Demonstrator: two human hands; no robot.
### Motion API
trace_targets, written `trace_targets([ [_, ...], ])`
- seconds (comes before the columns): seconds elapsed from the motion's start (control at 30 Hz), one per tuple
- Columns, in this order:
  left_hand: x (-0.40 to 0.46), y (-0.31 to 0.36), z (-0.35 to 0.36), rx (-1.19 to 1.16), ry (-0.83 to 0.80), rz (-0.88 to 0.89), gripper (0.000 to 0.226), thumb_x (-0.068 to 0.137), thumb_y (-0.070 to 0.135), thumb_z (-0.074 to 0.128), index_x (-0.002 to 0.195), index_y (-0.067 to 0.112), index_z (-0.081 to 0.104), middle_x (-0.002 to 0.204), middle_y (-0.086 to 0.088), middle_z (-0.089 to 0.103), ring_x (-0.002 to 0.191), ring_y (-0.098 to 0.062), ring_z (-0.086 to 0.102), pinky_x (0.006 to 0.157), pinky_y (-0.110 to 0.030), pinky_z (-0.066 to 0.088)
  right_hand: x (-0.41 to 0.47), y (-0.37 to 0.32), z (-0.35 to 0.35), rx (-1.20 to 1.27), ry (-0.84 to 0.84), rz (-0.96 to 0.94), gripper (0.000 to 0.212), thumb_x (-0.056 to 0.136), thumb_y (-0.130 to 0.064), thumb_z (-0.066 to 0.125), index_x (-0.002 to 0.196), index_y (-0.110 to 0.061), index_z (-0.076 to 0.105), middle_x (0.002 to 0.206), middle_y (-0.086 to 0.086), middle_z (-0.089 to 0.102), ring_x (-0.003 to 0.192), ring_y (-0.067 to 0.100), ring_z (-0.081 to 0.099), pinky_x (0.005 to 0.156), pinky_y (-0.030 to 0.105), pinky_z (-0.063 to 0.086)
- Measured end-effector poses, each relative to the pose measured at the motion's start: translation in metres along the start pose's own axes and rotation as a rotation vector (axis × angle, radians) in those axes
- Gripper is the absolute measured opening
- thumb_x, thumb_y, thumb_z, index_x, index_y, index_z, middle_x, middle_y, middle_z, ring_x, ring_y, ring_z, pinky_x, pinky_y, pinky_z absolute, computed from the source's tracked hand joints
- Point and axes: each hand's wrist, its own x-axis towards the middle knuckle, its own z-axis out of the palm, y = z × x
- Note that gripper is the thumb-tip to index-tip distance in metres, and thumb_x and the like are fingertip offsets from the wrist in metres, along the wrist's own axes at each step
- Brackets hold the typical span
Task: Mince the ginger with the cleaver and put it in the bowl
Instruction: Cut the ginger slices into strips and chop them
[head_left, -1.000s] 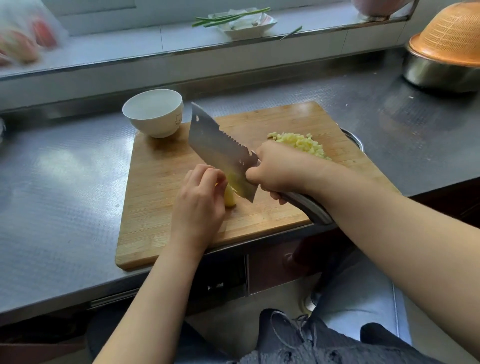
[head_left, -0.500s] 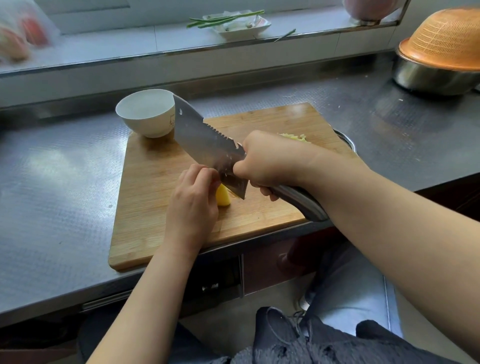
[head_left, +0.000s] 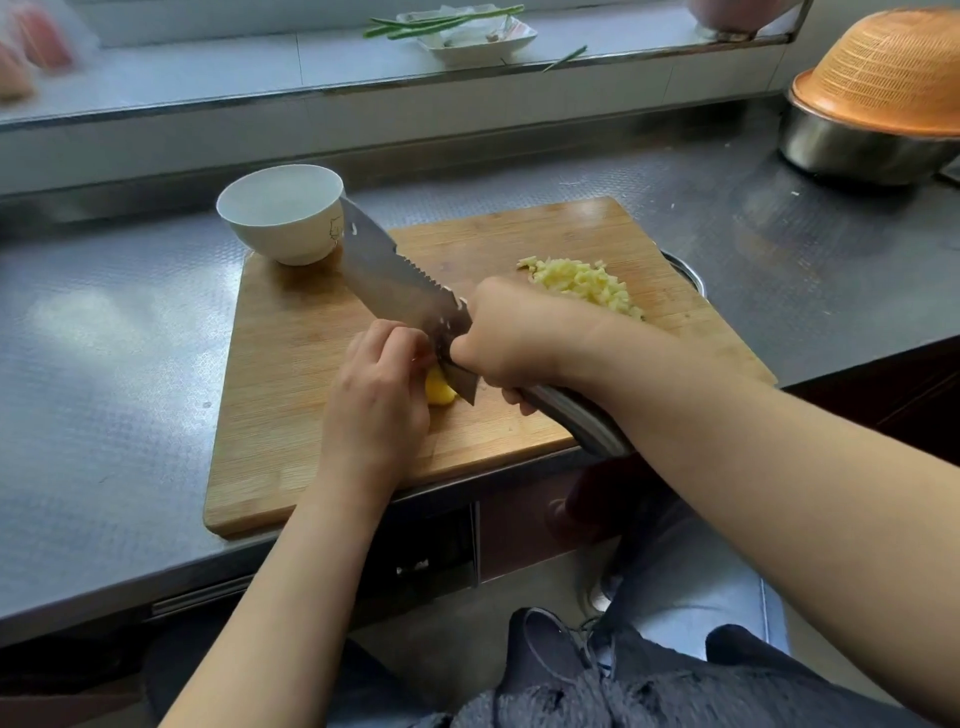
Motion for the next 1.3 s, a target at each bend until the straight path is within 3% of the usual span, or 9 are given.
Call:
trace_targets([
  [0.27,0.000,0.001,0.000,-0.012,0.018,-0.014,0.009,0.083,-0.005,0.060,0.088,0.003,0.061,0.092,-0.012,0.059,0.083,-0.029,0.053,0.072,-0.035,0.043,0.006,0.008,0.014,-0.016,-0.023,0.023,0.019,0.093,-0.004,0.043,0.075,-0.005,0.049,0.061,0.014,0.057,0.042,0.022,0.055,0.042,0.030,0.053],
  [0.4,0.000,0.002,-0.002,-0.006,0.014,-0.002,0.008,0.084,-0.004,0.061,0.086,0.004,0.059,0.090,-0.010,0.057,0.082,-0.026,0.051,0.072,-0.030,0.040,0.011,0.021,0.007,0.092,-0.020,0.043,0.009,0.091,-0.007,0.048,0.091,-0.002,0.055,0.064,0.015,0.056,0.044,0.023,0.052,0.044,0.030,0.052],
  [0.67,-0.001,0.004,-0.007,0.005,0.014,-0.009,0.006,0.085,-0.004,0.061,0.087,0.002,0.061,0.090,-0.011,0.058,0.081,-0.023,0.053,0.071,-0.023,0.038,-0.003,0.018,-0.013,0.068,0.078,-0.014,0.015,0.094,-0.009,0.049,0.079,-0.010,0.046,0.065,0.011,0.058,0.043,0.017,0.054,0.041,0.025,0.047],
  [1.13,-0.003,0.003,-0.006,0.021,0.012,-0.021,0.009,0.084,-0.004,0.063,0.091,0.001,0.063,0.093,-0.012,0.059,0.080,-0.026,0.053,0.067,-0.027,0.037,-0.014,-0.006,-0.015,-0.030,0.055,-0.057,0.019,0.096,-0.009,0.046,0.077,-0.008,0.048,0.059,0.011,0.057,0.042,0.019,0.055,0.045,0.030,0.054],
  [1.3,-0.002,0.001,-0.004,0.011,0.001,-0.021,0.009,0.085,-0.004,0.062,0.092,0.001,0.062,0.095,-0.012,0.058,0.082,-0.026,0.053,0.068,-0.028,0.039,-0.012,-0.009,-0.014,-0.076,0.032,-0.029,0.012,0.096,-0.010,0.048,0.092,-0.001,0.055,0.068,0.014,0.061,0.051,0.023,0.061,0.047,0.030,0.056],
])
